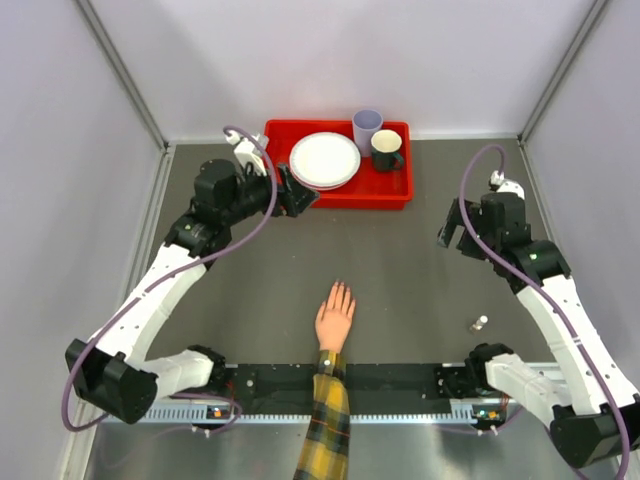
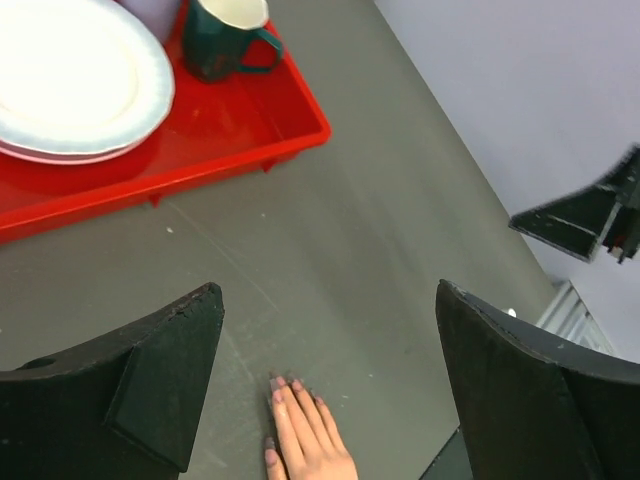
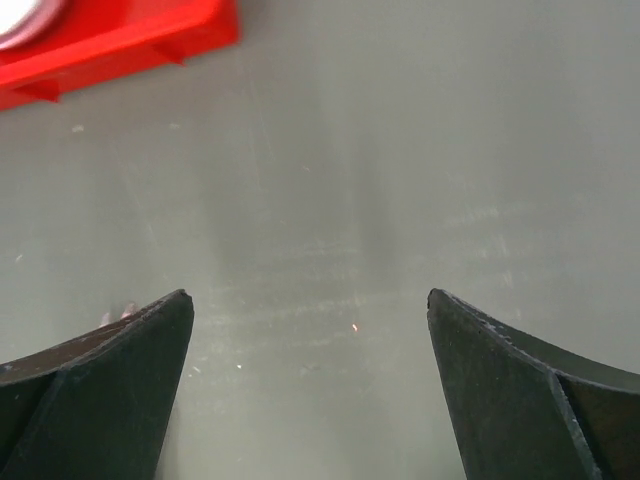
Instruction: Paint the nails
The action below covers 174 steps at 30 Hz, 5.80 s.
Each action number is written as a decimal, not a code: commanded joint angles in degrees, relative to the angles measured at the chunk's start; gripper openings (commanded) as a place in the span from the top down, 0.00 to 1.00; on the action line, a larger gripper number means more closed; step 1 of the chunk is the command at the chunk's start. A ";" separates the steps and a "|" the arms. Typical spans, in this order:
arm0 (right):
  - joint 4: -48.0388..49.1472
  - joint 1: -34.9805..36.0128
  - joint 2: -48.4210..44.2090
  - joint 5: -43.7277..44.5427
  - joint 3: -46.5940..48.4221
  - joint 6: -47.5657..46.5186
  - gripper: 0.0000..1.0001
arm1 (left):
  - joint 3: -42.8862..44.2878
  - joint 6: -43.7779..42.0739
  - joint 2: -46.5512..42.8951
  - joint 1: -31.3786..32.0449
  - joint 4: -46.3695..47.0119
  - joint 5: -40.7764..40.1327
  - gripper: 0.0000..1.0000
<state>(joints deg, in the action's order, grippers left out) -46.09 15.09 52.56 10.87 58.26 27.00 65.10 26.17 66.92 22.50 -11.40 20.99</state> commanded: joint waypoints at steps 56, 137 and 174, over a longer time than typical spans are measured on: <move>-17.20 -17.73 13.10 4.06 -17.74 21.16 0.55 | -8.24 -6.05 -2.23 8.08 5.86 -1.22 0.09; -20.19 19.36 27.86 -10.17 24.36 50.42 1.00 | -26.17 -39.27 33.81 31.37 95.95 -8.25 0.43; 6.71 19.27 8.44 -31.96 19.70 -8.02 0.42 | -17.91 -1.65 8.94 27.33 49.81 14.17 1.00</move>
<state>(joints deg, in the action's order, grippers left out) -42.83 33.95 61.32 -15.62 77.45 22.37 44.75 21.32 78.32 50.22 39.92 34.11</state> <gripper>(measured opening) 0.554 0.314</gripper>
